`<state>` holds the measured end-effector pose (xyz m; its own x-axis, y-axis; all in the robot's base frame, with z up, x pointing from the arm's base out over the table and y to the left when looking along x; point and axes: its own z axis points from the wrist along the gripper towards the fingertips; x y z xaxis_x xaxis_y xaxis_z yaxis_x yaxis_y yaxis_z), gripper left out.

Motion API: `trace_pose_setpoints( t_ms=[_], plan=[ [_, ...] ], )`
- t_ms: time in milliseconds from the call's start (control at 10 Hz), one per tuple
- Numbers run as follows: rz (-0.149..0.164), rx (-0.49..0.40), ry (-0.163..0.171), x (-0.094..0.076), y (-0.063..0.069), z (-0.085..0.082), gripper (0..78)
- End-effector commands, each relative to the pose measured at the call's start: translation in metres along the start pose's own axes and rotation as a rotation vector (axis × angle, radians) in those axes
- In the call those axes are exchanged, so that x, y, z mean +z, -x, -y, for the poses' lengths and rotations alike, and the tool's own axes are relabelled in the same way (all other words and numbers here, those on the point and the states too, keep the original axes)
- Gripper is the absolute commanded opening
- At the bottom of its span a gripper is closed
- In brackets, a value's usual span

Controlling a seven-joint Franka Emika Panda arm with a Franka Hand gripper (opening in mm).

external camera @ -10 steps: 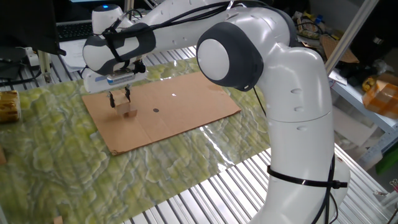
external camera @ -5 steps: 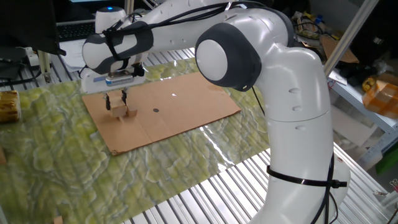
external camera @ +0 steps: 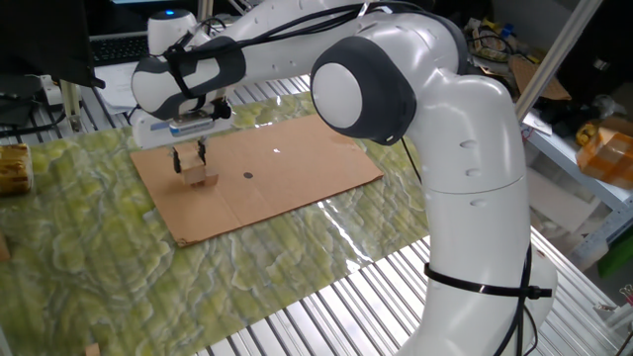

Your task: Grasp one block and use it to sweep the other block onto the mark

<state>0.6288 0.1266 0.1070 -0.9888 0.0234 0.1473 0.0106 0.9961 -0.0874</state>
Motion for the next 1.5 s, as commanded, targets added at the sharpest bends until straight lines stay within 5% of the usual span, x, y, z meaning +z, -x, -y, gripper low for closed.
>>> trace_pose_setpoints(
  t_ms=[100, 200, 300, 400, 500, 600, 700, 900, 1200, 1400, 1500],
  plan=[
    [0.009, -0.068, -0.137, 0.003, 0.006, 0.021, 1.1],
    [0.004, -0.092, -0.198, 0.003, 0.006, 0.021, 1.1],
    [0.004, -0.090, -0.182, 0.003, 0.006, 0.021, 1.1],
    [0.007, -0.056, -0.066, 0.004, 0.006, 0.020, 1.1],
    [0.000, 0.002, 0.114, 0.005, 0.005, 0.015, 1.1],
    [-0.005, 0.029, 0.186, 0.005, 0.004, 0.008, 1.1],
    [-0.005, 0.033, 0.193, 0.004, 0.003, 0.005, 1.1],
    [-0.014, 0.086, 0.272, -0.003, -0.005, -0.017, 1.1],
    [-0.006, 0.065, 0.216, -0.005, -0.005, -0.017, 1.1],
    [0.009, 0.036, 0.231, -0.002, -0.002, -0.009, 1.1],
    [0.018, -0.003, 0.216, 0.002, 0.004, 0.012, 1.1]
  ],
)
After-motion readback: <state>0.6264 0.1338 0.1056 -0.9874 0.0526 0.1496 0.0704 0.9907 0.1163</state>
